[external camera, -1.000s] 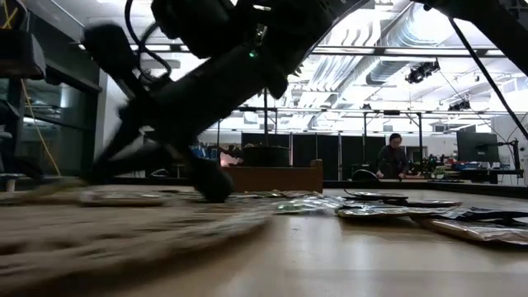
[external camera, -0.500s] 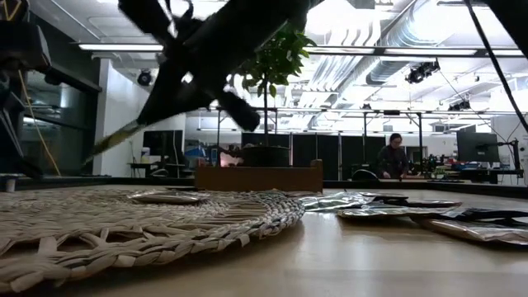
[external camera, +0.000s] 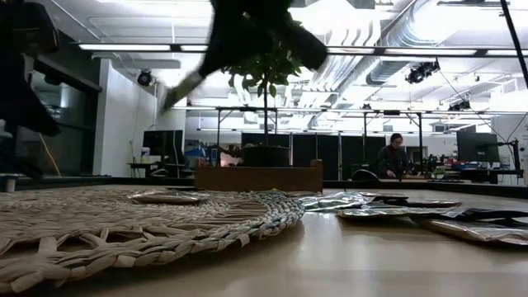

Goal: Pick & Place Tea
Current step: Put the yellow tea bag into the left section of the wooden organizer

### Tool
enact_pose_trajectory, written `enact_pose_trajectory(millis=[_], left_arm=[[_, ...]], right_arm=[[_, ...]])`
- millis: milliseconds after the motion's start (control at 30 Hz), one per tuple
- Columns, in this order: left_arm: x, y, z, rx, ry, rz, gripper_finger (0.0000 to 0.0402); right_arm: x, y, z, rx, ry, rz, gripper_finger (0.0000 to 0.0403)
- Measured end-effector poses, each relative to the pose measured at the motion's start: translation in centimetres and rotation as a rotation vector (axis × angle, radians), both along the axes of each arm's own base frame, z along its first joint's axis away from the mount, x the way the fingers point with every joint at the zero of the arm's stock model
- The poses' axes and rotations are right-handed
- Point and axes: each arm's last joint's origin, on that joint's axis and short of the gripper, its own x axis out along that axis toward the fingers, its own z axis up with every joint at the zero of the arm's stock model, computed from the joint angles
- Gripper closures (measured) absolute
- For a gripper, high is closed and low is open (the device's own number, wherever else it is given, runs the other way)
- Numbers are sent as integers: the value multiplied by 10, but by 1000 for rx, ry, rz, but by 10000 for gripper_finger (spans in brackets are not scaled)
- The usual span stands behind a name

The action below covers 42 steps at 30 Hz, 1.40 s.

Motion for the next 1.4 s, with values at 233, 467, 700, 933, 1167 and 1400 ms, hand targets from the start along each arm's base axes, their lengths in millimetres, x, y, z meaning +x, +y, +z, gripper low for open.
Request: enact_pose_trajectory(millis=[233,467,700,933,1167,1400], left_arm=[[4,-3,4,-12,-89,25,401],[13,-8,16,-23,-360,150,401],[35,-10,37,-91,-532,212,401],[65,3,82,3,-695,-27,401],[68,29,103,34,-790,13,391],[79,54,124,19,-994,-107,301]], right_arm=[[-61,24,-38,46,-367,-103,402],[-89,12,-46,-27,-703,-89,402],[-84,-12,-25,-136,-834,11,402],[-73,-27,-2,-219,-935,56,402],[-81,-37,30,-306,-994,80,403],[-83,-58,56,-370,-949,150,403]])
